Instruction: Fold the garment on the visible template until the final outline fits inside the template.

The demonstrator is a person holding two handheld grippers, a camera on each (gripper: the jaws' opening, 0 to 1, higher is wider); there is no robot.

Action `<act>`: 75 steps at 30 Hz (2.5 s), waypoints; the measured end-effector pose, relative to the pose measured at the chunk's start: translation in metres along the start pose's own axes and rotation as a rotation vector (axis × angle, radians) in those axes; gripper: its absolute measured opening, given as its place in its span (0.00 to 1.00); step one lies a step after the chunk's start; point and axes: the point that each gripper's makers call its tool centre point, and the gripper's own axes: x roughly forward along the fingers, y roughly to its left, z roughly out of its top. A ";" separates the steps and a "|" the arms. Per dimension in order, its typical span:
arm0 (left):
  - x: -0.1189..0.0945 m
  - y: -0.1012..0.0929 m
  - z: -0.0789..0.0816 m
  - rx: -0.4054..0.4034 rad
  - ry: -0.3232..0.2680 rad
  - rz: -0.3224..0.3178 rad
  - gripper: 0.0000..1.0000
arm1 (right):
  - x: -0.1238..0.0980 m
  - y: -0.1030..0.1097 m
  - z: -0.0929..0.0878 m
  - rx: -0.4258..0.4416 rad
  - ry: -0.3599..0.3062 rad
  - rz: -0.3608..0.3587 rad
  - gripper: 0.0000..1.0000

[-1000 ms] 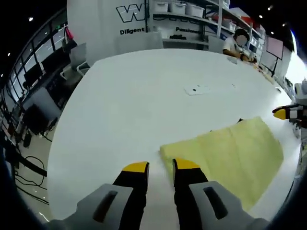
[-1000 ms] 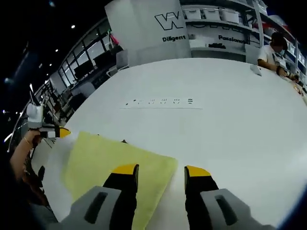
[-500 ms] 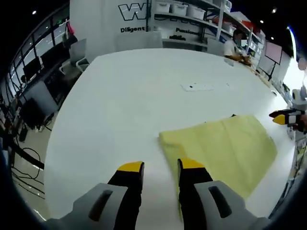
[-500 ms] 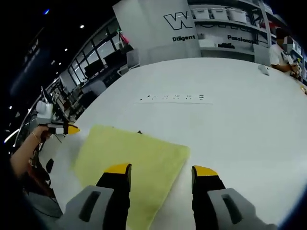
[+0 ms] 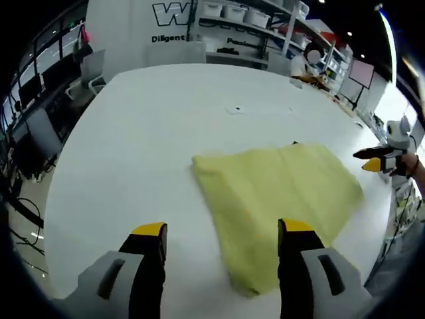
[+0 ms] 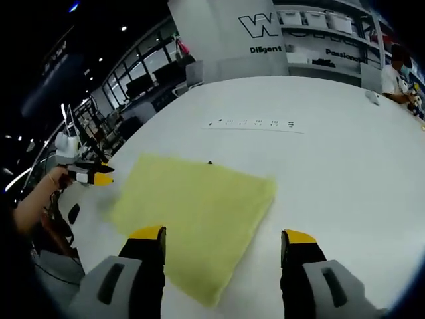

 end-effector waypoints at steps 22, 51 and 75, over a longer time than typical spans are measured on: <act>-0.017 -0.031 -0.056 0.077 0.038 -0.142 0.78 | -0.013 0.017 -0.042 -0.003 0.001 0.072 0.70; -0.012 -0.026 -0.084 -0.004 0.031 -0.156 0.27 | -0.011 0.011 -0.087 0.019 -0.012 0.026 0.48; -0.015 -0.030 -0.085 0.014 0.015 -0.257 0.15 | -0.005 0.012 -0.092 -0.012 -0.022 0.022 0.32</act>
